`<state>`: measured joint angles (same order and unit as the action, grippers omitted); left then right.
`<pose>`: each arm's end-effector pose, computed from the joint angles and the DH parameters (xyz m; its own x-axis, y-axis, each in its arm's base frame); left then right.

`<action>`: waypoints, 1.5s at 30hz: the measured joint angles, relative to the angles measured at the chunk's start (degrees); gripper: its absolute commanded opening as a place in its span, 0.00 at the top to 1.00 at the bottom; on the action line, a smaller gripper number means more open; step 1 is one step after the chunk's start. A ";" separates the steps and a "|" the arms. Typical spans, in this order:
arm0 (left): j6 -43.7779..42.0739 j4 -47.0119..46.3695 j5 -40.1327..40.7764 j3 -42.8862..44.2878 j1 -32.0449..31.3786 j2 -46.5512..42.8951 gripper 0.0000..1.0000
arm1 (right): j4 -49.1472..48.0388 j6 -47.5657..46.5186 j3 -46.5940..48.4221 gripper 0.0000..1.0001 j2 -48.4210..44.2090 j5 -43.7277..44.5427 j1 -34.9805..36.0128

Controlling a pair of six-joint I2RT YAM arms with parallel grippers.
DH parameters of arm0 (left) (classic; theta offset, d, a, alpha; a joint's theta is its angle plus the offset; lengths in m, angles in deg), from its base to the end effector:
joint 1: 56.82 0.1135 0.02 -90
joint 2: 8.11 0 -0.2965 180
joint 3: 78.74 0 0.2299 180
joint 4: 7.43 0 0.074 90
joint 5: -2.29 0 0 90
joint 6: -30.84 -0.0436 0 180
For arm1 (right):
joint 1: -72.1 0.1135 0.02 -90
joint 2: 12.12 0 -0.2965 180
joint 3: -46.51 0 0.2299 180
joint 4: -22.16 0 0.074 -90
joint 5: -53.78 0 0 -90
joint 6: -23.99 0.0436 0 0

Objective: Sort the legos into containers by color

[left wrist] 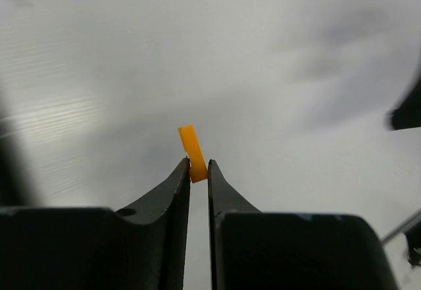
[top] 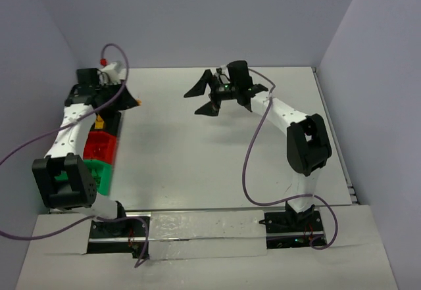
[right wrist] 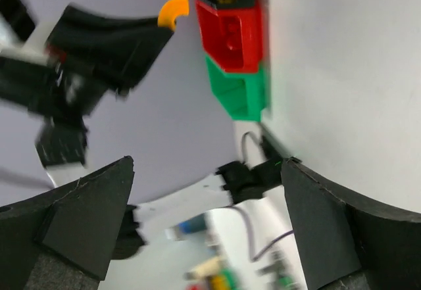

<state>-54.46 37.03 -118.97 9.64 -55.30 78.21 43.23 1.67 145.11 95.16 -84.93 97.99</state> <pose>0.3134 -0.0143 0.3426 -0.7013 -0.0887 -0.7073 0.3039 0.8603 -0.4092 0.3676 0.2149 0.3109 -0.9790 0.2034 0.0152 0.0807 0.3177 0.9448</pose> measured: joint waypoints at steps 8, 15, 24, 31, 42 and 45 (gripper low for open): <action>-12.55 12.17 2.08 5.82 21.45 1.37 1.00 | 9.27 -23.59 9.62 0.00 0.14 2.06 0.00; -16.79 14.11 9.05 9.94 24.41 8.23 1.00 | 17.59 -37.23 9.62 0.00 0.87 5.08 -0.05; -18.74 11.56 16.05 10.57 24.37 15.29 0.91 | 21.43 -46.00 7.84 0.00 0.87 9.00 -2.35; -19.47 8.39 17.73 12.18 24.37 18.12 0.42 | 23.27 -49.71 7.32 0.00 0.80 10.91 -6.61; -20.54 7.26 14.87 14.55 23.38 15.29 0.01 | 27.49 -57.41 3.30 0.00 -6.72 21.70 -9.79; -20.08 7.07 16.79 14.64 18.25 10.95 0.01 | 28.04 -59.90 1.74 0.00 -11.65 25.78 -12.19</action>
<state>-74.54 44.10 -102.18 24.28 -37.05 89.16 71.27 -58.23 146.84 83.51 -59.15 85.80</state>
